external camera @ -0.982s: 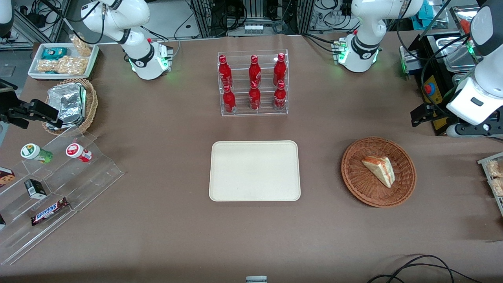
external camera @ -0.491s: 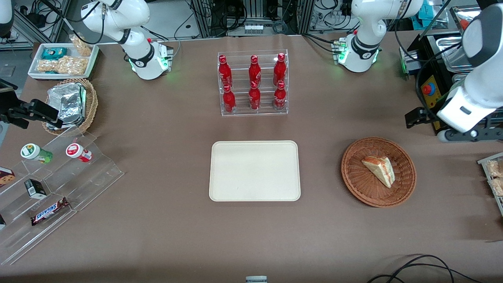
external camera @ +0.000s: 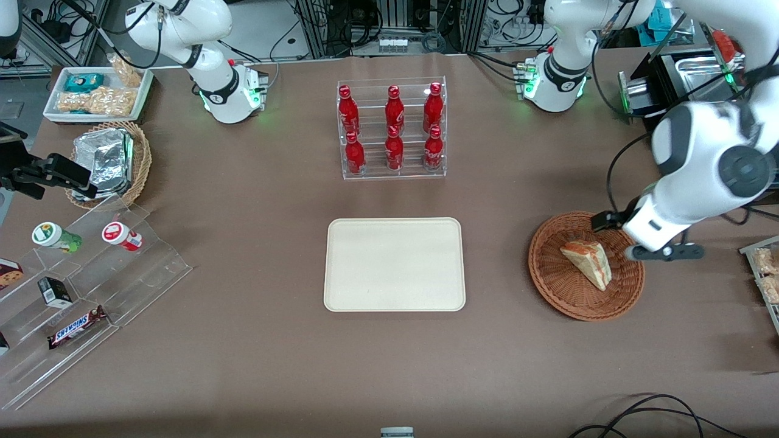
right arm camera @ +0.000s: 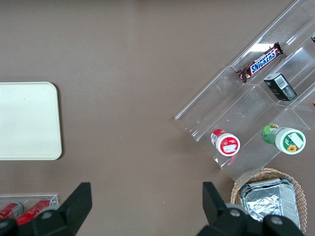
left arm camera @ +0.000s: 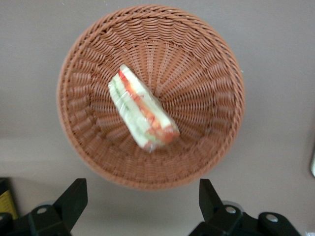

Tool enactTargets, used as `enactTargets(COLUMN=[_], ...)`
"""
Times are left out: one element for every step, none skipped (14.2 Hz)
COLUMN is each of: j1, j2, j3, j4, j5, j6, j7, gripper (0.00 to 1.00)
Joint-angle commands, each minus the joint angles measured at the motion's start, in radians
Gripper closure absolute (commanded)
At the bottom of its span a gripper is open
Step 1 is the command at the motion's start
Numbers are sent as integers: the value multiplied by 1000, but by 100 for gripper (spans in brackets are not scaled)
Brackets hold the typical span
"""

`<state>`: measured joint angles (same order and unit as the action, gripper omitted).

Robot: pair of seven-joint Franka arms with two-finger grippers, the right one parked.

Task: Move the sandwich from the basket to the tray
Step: 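Lower the left gripper and close it on the sandwich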

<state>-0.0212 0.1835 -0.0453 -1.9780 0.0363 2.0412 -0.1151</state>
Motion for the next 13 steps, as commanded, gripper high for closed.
enactTargets(j1=[-2,-2,0,0,-2,0,0,0,1,1,1,0,1], j2=[14,25,40,59,85,109,132,149,160,174,185,192,192], j3=[2,2,2,2,2,2,2,2,2,2,2,2,2], j4=[-38,-38,-38,-39,-39,-38,-39,-42,-45,-47,-47,-47,-47], j5=[14,13,11,11,11,11,13,11,11,7,5,5,5], j6=[51,59,82,111,147,184,221,246,260,263,263,261,255], j7=[-133,-214,-324,-448,-586,-686,-756,-796,-807,-807,-807,-808,-807], gripper=[0,0,0,0,0,0,0,0,0,0,2,22,71])
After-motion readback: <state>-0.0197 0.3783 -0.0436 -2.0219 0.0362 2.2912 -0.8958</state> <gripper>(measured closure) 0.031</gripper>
